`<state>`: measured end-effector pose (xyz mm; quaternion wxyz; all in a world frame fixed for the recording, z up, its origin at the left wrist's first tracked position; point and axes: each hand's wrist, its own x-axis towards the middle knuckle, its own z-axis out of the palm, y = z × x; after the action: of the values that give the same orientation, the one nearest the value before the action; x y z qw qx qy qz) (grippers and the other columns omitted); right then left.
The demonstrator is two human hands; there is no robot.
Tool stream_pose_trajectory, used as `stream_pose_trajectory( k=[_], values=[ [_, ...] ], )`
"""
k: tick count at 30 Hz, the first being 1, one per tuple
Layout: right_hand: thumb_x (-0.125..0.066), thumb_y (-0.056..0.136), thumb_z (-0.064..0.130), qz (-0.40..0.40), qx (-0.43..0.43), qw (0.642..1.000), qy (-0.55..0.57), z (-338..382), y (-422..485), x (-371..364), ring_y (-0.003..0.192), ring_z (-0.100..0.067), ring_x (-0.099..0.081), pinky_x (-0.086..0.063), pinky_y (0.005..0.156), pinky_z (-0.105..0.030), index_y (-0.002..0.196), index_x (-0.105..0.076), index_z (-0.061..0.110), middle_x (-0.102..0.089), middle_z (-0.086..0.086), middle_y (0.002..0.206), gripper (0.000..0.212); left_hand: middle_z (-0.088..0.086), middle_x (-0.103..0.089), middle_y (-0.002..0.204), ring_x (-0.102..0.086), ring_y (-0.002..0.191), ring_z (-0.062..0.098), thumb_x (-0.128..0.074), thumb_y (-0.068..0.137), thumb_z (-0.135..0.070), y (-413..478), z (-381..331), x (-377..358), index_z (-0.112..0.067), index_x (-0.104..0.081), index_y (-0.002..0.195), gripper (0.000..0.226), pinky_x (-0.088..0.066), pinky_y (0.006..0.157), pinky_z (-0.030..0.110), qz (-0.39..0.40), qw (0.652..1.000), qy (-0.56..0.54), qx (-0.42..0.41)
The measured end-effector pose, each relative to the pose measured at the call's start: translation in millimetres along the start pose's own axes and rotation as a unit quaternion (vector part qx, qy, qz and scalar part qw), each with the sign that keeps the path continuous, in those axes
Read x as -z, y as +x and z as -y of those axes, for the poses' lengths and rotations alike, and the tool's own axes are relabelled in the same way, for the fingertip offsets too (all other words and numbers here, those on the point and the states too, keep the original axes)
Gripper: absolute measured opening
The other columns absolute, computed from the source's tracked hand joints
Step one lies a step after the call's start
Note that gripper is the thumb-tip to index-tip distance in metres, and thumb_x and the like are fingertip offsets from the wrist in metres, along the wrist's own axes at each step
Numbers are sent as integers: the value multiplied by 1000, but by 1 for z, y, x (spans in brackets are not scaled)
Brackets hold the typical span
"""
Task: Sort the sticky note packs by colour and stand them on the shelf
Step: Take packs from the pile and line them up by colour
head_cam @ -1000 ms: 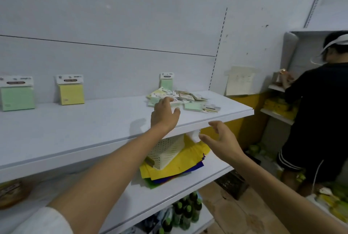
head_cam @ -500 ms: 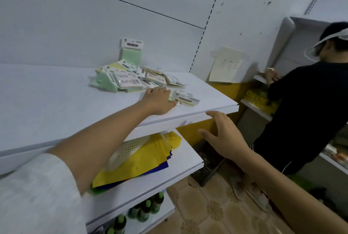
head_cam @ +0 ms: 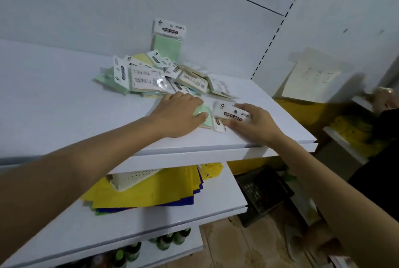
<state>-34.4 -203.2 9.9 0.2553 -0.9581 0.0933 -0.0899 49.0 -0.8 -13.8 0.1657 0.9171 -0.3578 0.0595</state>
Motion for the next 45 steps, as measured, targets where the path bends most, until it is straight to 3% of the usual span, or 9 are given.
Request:
stream_pose_trajectory(
  k=[2,4,8,12,16,29,34,38,45],
  values=[
    [-66,79,52,2,39,999,-18,-3,17,6,81,-5,-55,-40,65,-16,99,-66,30,-63,15,90,30,0,-42,145,-34,135,22,-39,93,-51,-1,-1,1,-25,-37,140,54,-23,109,40,-7,999,-27,14],
    [-62,78,60,-9,54,998,25,-11,36,9,62,-9,-52,-36,53,-13,70,-62,20,-59,11,65,40,-1,-49,139,-42,128,20,-51,88,-52,-3,2,3,-26,-41,137,56,-31,105,39,-32,996,-77,30],
    [-57,59,84,-30,11,969,245,-31,70,10,63,-22,-56,-43,61,-38,78,-63,-3,-61,-9,69,89,-7,-53,120,-50,115,11,-73,73,-48,-6,0,10,-32,-42,134,70,-43,91,29,-62,969,-210,118],
    [-59,71,70,-53,45,948,309,-45,81,-5,66,-16,-51,-39,63,-33,70,-60,3,-57,-4,68,67,-10,-50,115,-48,106,7,-82,64,-40,-6,-4,15,-37,-49,128,73,-40,76,15,-106,941,-250,202],
    [-71,79,40,-23,100,946,309,-50,82,-5,87,-9,-67,-52,79,-28,92,-71,23,-71,7,90,21,-7,-55,114,-52,103,9,-82,64,-40,-4,-11,15,-27,-62,111,54,-39,75,18,-138,936,-204,252],
    [-66,84,27,16,134,921,366,-52,72,1,88,-17,-67,-54,82,-39,94,-67,25,-72,-2,96,10,-6,-57,103,-53,91,13,-78,66,-48,2,-26,3,-22,-58,101,48,-40,73,27,-235,902,-93,350],
    [-64,87,29,40,174,901,395,-49,66,2,82,-8,-67,-51,68,-20,93,-69,26,-74,5,92,8,8,-62,108,-62,105,26,-77,75,-15,-9,-20,11,-12,-59,103,33,-55,82,37,-340,778,-380,365],
    [-62,88,30,36,210,910,356,-48,66,-1,87,-12,-66,-52,76,-32,99,-66,27,-71,5,96,12,9,-64,112,-64,98,25,-70,80,-5,-18,-13,18,-6,-58,116,38,-55,78,33,-437,648,-522,341],
    [-63,88,23,94,194,871,440,-30,57,-3,82,-15,-65,-50,69,-28,99,-68,19,-71,1,94,12,8,-64,106,-63,96,25,-61,89,-9,-12,-4,18,-12,-53,100,14,-54,86,39,-476,618,-515,356]
  ],
)
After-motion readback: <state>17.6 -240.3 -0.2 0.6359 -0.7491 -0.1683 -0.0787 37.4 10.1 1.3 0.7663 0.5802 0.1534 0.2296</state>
